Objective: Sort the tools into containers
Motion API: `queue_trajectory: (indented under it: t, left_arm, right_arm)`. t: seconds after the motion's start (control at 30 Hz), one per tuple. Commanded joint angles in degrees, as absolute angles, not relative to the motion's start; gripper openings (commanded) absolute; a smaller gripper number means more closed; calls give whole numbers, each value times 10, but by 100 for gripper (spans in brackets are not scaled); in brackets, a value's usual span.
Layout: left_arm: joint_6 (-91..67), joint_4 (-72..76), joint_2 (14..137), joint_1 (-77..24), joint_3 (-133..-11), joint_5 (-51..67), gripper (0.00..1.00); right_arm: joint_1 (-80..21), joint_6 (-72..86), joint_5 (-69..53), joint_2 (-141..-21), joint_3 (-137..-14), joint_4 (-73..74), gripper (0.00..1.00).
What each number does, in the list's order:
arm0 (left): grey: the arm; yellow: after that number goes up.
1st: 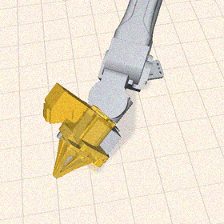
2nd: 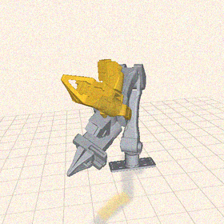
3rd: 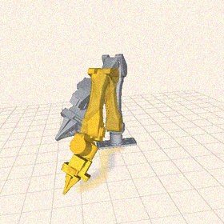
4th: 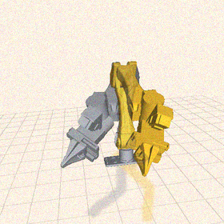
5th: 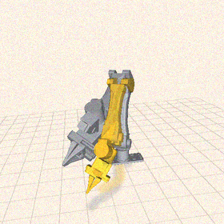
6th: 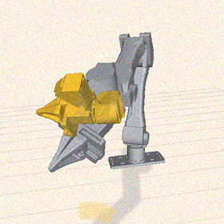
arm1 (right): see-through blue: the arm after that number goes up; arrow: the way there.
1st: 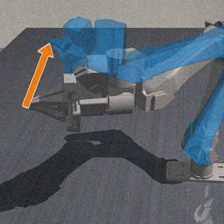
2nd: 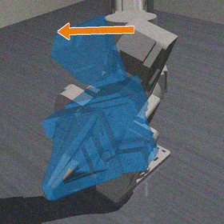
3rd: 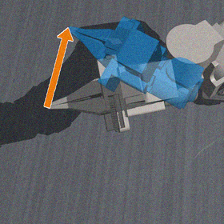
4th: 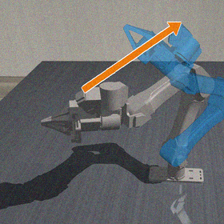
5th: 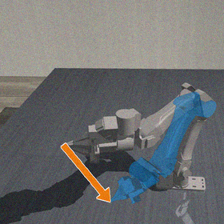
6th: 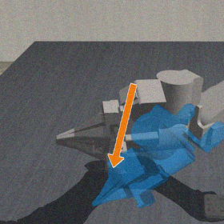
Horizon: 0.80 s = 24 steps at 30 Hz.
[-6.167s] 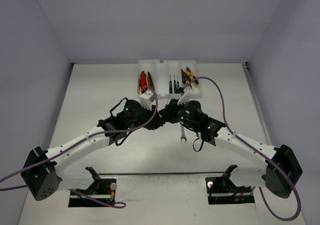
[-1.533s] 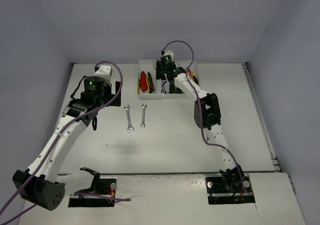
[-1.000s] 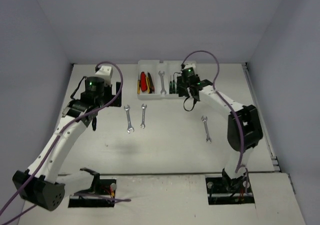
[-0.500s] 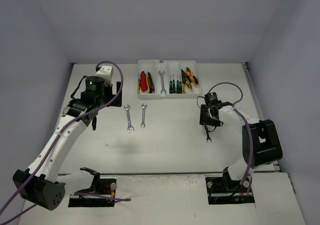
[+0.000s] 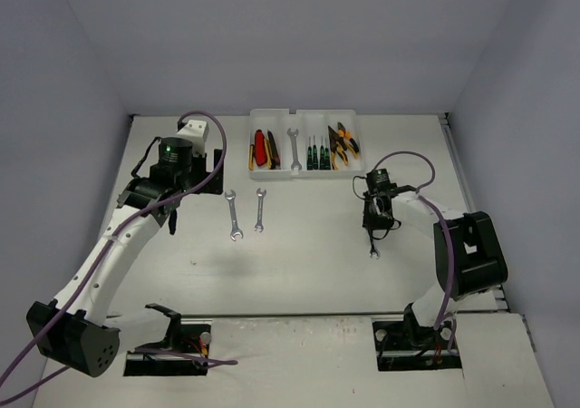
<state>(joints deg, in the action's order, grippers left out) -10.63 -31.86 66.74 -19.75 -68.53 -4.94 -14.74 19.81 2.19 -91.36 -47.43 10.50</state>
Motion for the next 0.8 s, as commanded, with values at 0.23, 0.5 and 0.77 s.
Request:
queue_trajectory:
  t: [0.23,0.5,0.77]
  left_arm:
    - [-97,-291,658,-193,-693,-56,91]
    - [-92,-292,657,-193,-692,-72,91]
    - [-93,-292,649,-193,-692,-68,91]
  right_arm:
    - [-305,297,42,-1053,-635,115,0]
    - [-359,294,38,-1157,-784,114,0]
    - [-384,261,52,-1151,-918,114,0]
